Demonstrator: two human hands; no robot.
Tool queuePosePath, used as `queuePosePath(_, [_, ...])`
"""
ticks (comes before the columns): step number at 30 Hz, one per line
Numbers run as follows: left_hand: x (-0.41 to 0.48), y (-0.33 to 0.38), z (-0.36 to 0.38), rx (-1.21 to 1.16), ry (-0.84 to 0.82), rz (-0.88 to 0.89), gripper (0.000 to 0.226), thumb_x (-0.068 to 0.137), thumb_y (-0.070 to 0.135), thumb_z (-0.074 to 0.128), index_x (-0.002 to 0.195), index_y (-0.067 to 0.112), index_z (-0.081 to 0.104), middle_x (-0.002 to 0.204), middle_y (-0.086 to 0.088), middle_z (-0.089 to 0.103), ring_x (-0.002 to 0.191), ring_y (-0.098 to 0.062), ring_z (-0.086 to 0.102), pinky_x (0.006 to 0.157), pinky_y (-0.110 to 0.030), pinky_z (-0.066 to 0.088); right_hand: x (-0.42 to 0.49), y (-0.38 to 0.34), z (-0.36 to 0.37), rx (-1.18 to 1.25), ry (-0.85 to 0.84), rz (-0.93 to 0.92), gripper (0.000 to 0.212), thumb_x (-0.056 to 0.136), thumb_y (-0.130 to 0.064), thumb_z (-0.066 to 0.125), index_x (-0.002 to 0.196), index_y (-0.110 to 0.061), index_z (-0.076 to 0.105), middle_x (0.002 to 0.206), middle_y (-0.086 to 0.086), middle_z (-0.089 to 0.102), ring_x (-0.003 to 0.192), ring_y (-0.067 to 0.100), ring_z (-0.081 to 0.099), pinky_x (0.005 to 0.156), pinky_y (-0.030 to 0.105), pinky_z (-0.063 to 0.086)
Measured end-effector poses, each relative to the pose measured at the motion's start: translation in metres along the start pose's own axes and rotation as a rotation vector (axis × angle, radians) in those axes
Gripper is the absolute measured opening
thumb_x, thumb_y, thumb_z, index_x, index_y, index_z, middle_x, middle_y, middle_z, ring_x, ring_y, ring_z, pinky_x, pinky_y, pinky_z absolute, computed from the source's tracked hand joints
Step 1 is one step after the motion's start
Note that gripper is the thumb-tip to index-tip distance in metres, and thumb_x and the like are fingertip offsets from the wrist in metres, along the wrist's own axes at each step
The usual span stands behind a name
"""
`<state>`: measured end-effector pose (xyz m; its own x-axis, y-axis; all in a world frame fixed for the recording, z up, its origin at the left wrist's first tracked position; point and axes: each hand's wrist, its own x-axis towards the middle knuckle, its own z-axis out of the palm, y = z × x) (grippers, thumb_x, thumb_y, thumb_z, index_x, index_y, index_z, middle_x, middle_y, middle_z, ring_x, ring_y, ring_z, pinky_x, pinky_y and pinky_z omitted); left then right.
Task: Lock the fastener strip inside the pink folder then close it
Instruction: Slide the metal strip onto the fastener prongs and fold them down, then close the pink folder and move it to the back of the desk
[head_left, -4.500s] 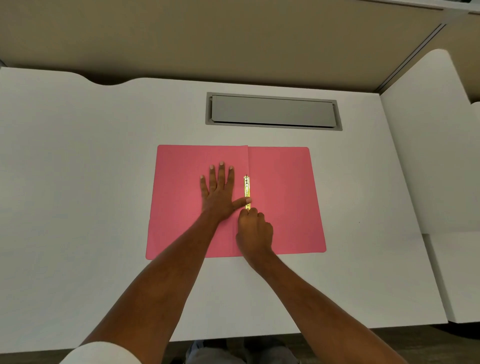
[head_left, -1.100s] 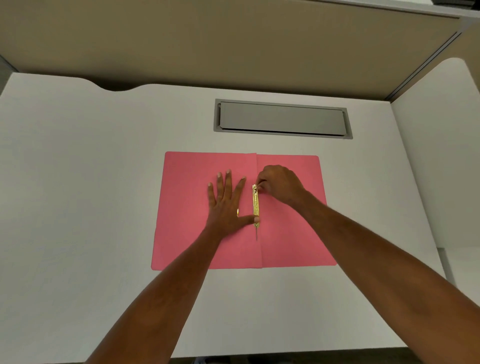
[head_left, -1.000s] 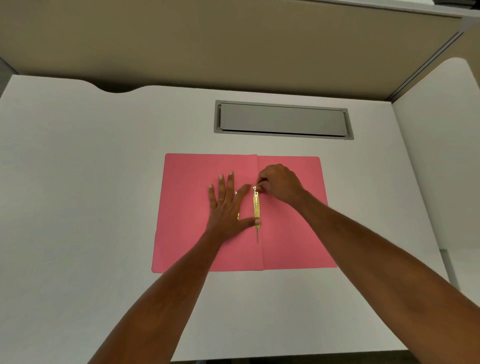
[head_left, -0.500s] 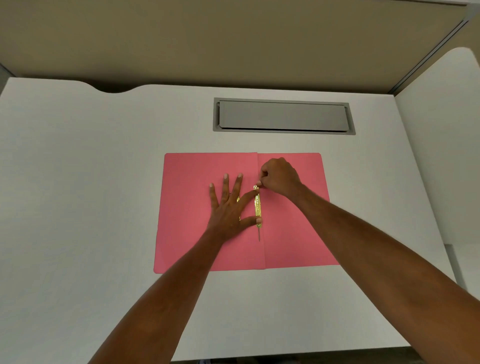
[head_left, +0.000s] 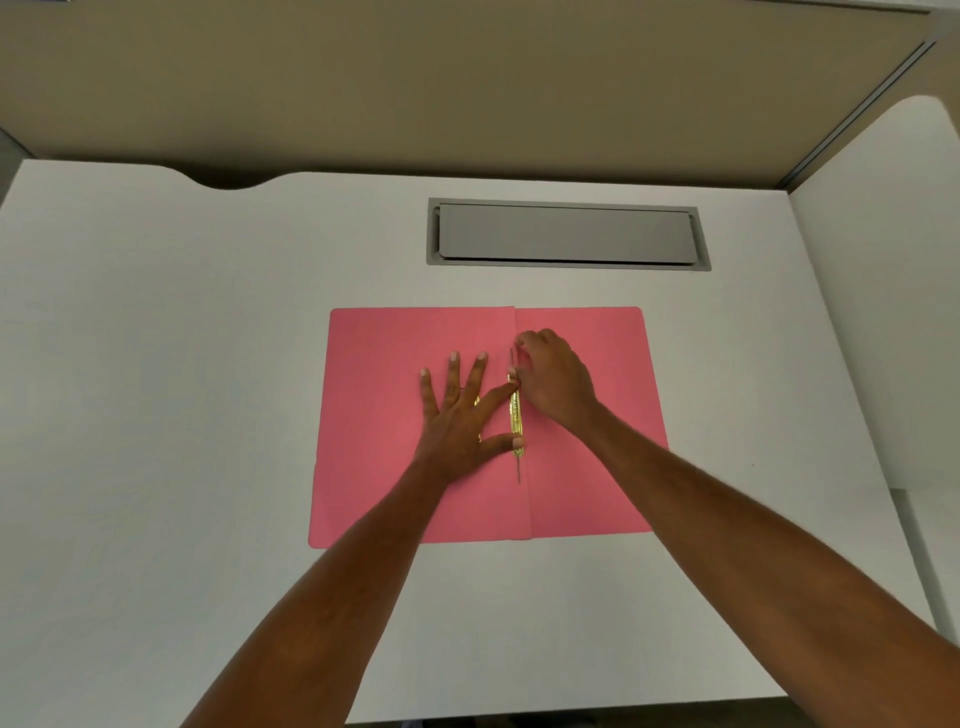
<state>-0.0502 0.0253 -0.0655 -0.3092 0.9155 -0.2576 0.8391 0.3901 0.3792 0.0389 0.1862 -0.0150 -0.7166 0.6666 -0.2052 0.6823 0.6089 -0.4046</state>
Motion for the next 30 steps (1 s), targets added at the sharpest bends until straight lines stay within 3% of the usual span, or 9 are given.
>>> queuePosePath(5, [-0.001, 0.001, -0.003, 0.011, -0.019, -0.013, 0.087, 0.095, 0.082, 0.046, 0.170, 0.046, 0.021, 0.183, -0.005, -0.015, 0.168, -0.040, -0.021, 0.129, -0.075, -0.013, -0.062, 0.001, 0.019, -0.005, 0.019, -0.107, 0.051, 0.108, -0.030, 0.055, 0.153, -0.007, 0.048, 0.156, 0.013, 0.052, 0.143, 0.031, 0.050, 0.112, 0.048, 0.051])
queuePosePath(7, [-0.001, 0.002, -0.004, 0.032, -0.037, -0.008, 0.088, 0.096, 0.081, 0.045, 0.171, 0.048, 0.016, 0.183, -0.004, -0.017, 0.168, -0.040, -0.022, 0.129, -0.075, -0.011, -0.091, 0.005, 0.032, -0.043, -0.041, -0.113, 0.077, 0.106, -0.051, 0.047, 0.165, -0.006, 0.028, 0.172, 0.015, 0.031, 0.160, 0.031, 0.029, 0.128, 0.048, 0.034])
queuePosePath(10, [-0.001, 0.001, -0.007, 0.015, -0.044, 0.001, 0.083, 0.098, 0.078, 0.045, 0.171, 0.048, 0.016, 0.183, -0.004, -0.017, 0.167, -0.039, -0.023, 0.129, -0.074, -0.014, -0.127, 0.014, 0.054, -0.156, -0.158, -0.081, 0.105, 0.096, -0.082, 0.028, 0.170, -0.012, 0.001, 0.179, 0.010, 0.000, 0.166, 0.027, 0.001, 0.135, 0.046, 0.012])
queuePosePath(14, [-0.001, 0.001, -0.013, 0.004, -0.068, 0.016, 0.072, 0.105, 0.068, 0.042, 0.170, 0.049, 0.017, 0.183, -0.003, -0.018, 0.167, -0.040, -0.024, 0.129, -0.073, -0.016, -0.149, 0.022, 0.067, -0.333, -0.204, -0.130, 0.116, 0.090, -0.090, 0.022, 0.169, -0.007, 0.001, 0.178, 0.016, -0.002, 0.166, 0.033, -0.001, 0.134, 0.053, 0.013])
queuePosePath(19, [-0.011, -0.002, -0.022, -0.010, -0.084, 0.010, 0.072, 0.111, 0.052, 0.045, 0.173, 0.042, 0.010, 0.183, -0.005, -0.016, 0.170, -0.035, -0.017, 0.134, -0.067, -0.009, -0.150, 0.021, 0.064, -0.344, -0.196, -0.150, 0.115, 0.091, -0.087, 0.024, 0.168, -0.004, 0.007, 0.177, 0.017, 0.003, 0.165, 0.035, 0.002, 0.133, 0.054, 0.014])
queuePosePath(21, [-0.028, -0.004, -0.019, -0.056, -0.008, -0.083, 0.070, 0.112, 0.046, 0.047, 0.174, 0.037, 0.015, 0.184, -0.007, -0.007, 0.172, -0.032, -0.008, 0.137, -0.063, -0.002, -0.150, 0.021, 0.062, -0.337, -0.204, -0.154, 0.113, 0.093, -0.085, 0.029, 0.168, -0.003, 0.007, 0.177, 0.017, 0.001, 0.165, 0.036, 0.002, 0.133, 0.055, 0.013])
queuePosePath(25, [-0.081, -0.015, -0.007, -0.105, 0.145, -0.372, 0.065, 0.111, 0.049, 0.047, 0.172, 0.034, 0.027, 0.184, -0.008, 0.007, 0.172, -0.032, 0.005, 0.136, -0.061, 0.005, -0.148, 0.021, 0.060, -0.357, -0.266, -0.142, 0.114, 0.095, -0.085, 0.029, 0.167, -0.006, -0.010, 0.176, 0.014, -0.017, 0.164, 0.034, -0.014, 0.135, 0.051, -0.002])
queuePosePath(30, [-0.125, -0.021, -0.002, -0.228, 0.160, -0.679, 0.066, 0.106, 0.042, 0.055, 0.168, 0.036, 0.032, 0.184, -0.007, 0.009, 0.172, -0.030, 0.005, 0.134, -0.066, 0.005, -0.149, 0.017, 0.053, -0.353, -0.308, -0.132, 0.112, 0.097, -0.083, 0.027, 0.166, -0.006, -0.016, 0.174, 0.017, -0.022, 0.163, 0.035, -0.019, 0.133, 0.051, -0.006])
